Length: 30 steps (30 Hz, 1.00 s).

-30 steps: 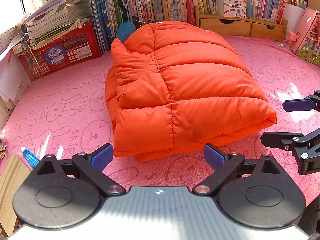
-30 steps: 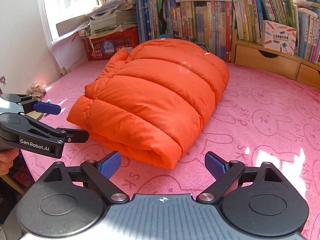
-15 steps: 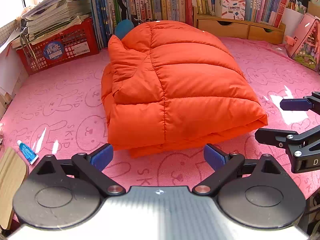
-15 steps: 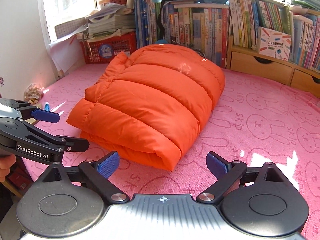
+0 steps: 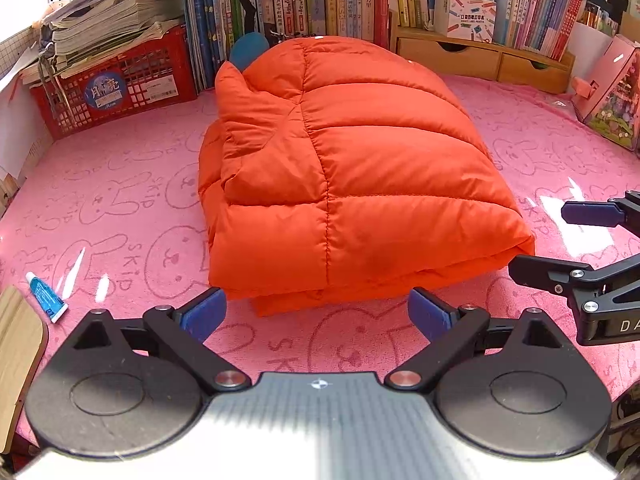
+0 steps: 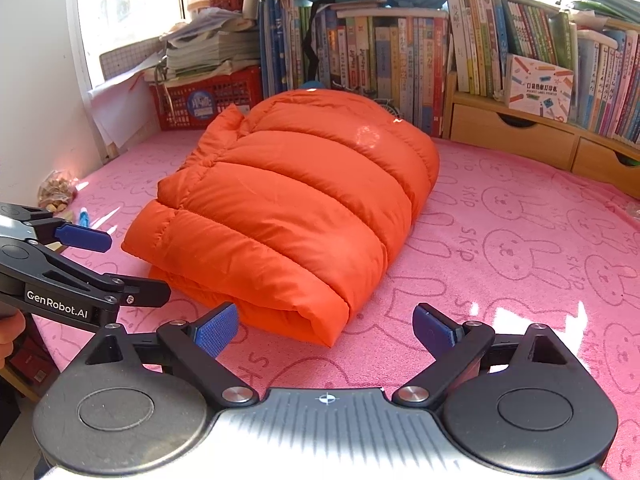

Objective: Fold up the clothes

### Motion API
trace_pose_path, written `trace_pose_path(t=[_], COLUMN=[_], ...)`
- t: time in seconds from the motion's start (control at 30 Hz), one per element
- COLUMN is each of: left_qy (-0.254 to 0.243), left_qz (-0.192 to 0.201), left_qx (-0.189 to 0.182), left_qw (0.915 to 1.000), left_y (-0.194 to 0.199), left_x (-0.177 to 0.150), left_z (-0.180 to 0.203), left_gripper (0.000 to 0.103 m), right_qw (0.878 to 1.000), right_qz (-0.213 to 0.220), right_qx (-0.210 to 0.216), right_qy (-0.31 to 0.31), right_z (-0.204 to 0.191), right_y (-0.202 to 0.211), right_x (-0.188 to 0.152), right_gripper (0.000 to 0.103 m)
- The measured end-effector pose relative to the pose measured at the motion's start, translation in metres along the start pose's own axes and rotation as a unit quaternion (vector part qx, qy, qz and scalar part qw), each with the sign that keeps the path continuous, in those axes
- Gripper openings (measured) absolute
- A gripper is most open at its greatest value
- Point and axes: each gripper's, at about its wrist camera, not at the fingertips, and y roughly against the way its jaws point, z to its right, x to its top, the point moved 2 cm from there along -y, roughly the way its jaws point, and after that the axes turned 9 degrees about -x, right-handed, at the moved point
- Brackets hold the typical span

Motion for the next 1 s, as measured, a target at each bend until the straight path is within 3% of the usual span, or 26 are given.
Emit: trace_pose_path(t=[0.67, 1.0], left_qy=[0.001, 0.014], left_qz=[-0.001, -0.002], left_qx=[0.028, 0.012], left_qw=[0.9996, 0.9998], left_y=[-0.012, -0.016], left_x=[0.003, 0.003], left_z=[-0.002, -0.004], left_gripper=[0.099, 0.099], right_qw=[1.000, 0.999], right_qz=[0.007, 0.006], right_qx=[-0.006, -0.010], right_qy=[0.028, 0.046], right_z=[-0.009, -0.016], right_y=[-0.007, -0.011], right_x=[0.005, 0.002], right_gripper=[0.097, 0.097])
